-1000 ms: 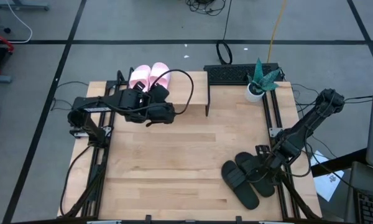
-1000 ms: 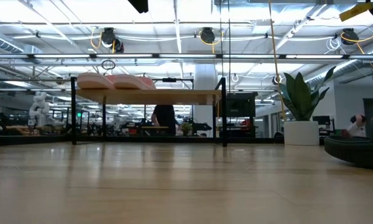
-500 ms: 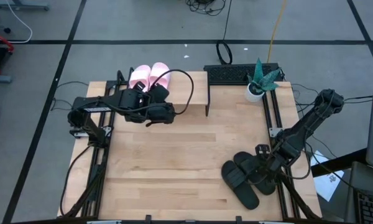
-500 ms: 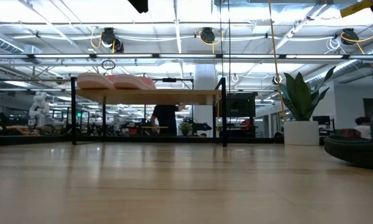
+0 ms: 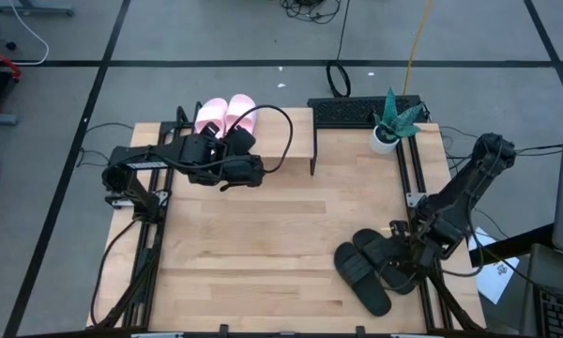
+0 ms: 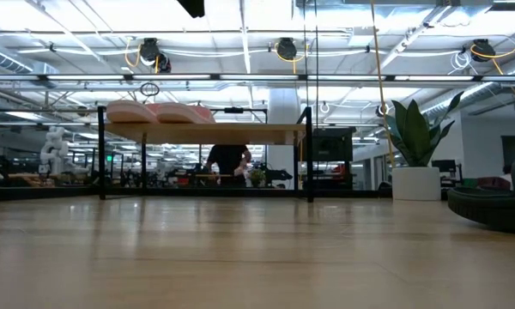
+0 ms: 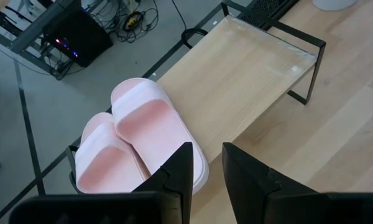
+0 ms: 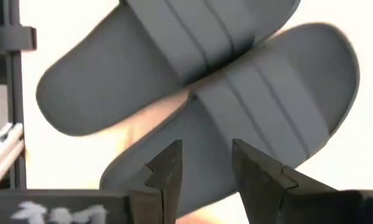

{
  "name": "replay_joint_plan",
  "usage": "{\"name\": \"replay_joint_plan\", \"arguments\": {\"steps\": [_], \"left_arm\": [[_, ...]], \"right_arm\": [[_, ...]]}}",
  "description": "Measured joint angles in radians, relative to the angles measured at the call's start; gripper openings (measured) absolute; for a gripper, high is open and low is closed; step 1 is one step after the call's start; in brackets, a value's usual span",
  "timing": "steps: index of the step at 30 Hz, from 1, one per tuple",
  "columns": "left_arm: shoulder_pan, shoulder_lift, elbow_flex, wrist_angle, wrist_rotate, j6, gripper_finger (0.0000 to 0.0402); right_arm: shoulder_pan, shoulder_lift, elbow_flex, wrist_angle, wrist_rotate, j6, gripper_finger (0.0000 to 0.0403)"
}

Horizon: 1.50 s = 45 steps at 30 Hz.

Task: Pick and place slides into the shelf
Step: Put the right black slipper on the shelf

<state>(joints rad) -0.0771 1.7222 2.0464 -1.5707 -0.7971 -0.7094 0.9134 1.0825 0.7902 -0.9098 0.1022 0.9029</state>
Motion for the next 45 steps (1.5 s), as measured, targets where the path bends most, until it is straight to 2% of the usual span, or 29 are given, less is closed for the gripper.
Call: {"name": "replay_joint_plan", "arguments": {"steps": [5,13,18,26,37,45], "left_arm": [[0.000,0.000,0.000,0.000,0.000,0.000,0.0086],[0.000,0.000,0.000,0.000,0.000,-0.001,0.0086],[0.000,0.000,0.000,0.000,-0.001,-0.004,0.0086],[0.000,0.000,0.000,0.000,-0.001,-0.006,0.0086],[0.000,0.000,0.000,0.000,-0.003,0.001,0.0086],[0.000,0.000,0.000,0.000,-0.002,0.006,0.0086]], "right_arm": [[0.039,0.044,0.000,-0.001,-0.020,0.053,0.0130],[0.044,0.117,0.000,-0.001,-0.010,0.048,0.0130],[0.044,0.121,0.009,-0.003,-0.002,0.053,0.0130],[0.045,0.120,0.101,-0.028,0.027,0.000,0.0130],[0.044,0.160,0.101,-0.102,0.083,-0.028,0.0130],[0.044,0.186,0.101,-0.113,0.082,-0.036,0.0130]]}}
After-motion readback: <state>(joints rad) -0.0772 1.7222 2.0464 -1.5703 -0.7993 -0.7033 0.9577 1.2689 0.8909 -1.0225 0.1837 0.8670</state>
